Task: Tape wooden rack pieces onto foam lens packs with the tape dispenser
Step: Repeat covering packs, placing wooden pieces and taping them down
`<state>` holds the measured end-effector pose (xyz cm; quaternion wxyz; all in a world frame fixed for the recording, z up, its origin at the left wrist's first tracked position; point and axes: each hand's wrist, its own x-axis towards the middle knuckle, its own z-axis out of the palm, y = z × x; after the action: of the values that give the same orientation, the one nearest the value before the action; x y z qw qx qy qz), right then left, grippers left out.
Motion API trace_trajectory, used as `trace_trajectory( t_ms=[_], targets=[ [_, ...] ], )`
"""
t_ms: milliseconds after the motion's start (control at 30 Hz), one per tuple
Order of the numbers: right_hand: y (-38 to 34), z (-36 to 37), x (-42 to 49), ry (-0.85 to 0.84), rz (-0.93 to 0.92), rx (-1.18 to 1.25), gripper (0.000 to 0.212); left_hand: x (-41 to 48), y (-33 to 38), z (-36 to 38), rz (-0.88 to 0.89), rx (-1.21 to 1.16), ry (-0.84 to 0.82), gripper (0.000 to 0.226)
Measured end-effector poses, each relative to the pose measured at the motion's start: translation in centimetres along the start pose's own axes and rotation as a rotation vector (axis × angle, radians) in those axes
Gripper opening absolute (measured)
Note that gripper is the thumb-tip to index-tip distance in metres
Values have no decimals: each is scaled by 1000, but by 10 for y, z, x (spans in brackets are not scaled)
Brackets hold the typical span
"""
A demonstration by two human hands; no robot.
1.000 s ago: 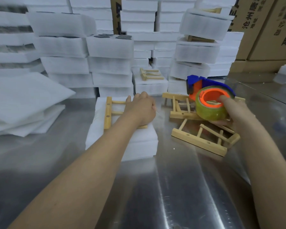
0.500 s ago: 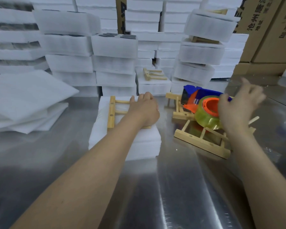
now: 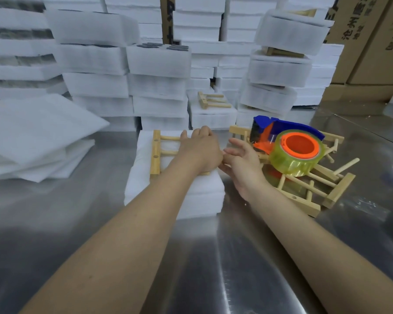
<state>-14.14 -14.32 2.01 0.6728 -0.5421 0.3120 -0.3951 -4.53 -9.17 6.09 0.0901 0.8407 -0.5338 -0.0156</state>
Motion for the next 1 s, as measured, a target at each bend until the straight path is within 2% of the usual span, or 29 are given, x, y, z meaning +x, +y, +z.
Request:
trace_trajectory(
  t_ms=[67, 200, 300, 367, 533, 633, 733, 800, 867, 933, 1000],
  targets=[
    [0, 2, 1, 45, -14, -88, 44, 0, 0, 0, -27, -6, 4, 42],
    [4, 6, 3, 84, -34, -229, 39, 0, 1, 1, -96, -73, 21, 68],
    [11, 11, -1, 93, -120, -391, 31, 0, 1, 1, -98, -100, 13, 68],
    [15, 15, -2, 86, -212, -477, 16, 0, 1, 0, -98, -119, 21, 69],
    [19, 18, -2, 12, -301, -495, 10, -1, 1, -1, -97, -189, 72, 63],
    [21, 15, -3, -54, -319, -482, 1, -3, 2, -6, -110, -394, 205, 52],
    [21, 12, -3, -95, -323, -478, 21, -9, -4, -18, -177, -751, 288, 41],
    [22, 12, -1, -129, -318, -588, 23, -20, -12, -28, -161, -980, 344, 40],
    [25, 11, 3, -156, -292, -748, 24, -34, -32, -44, -87, -1067, 576, 40],
    [25, 13, 7, -120, -293, -844, 24, -50, -60, -51, 15, -989, 853, 38],
    [24, 14, 8, -26, -268, -751, 21, -64, -91, -31, -12, -1015, 1000, 34]
  ],
)
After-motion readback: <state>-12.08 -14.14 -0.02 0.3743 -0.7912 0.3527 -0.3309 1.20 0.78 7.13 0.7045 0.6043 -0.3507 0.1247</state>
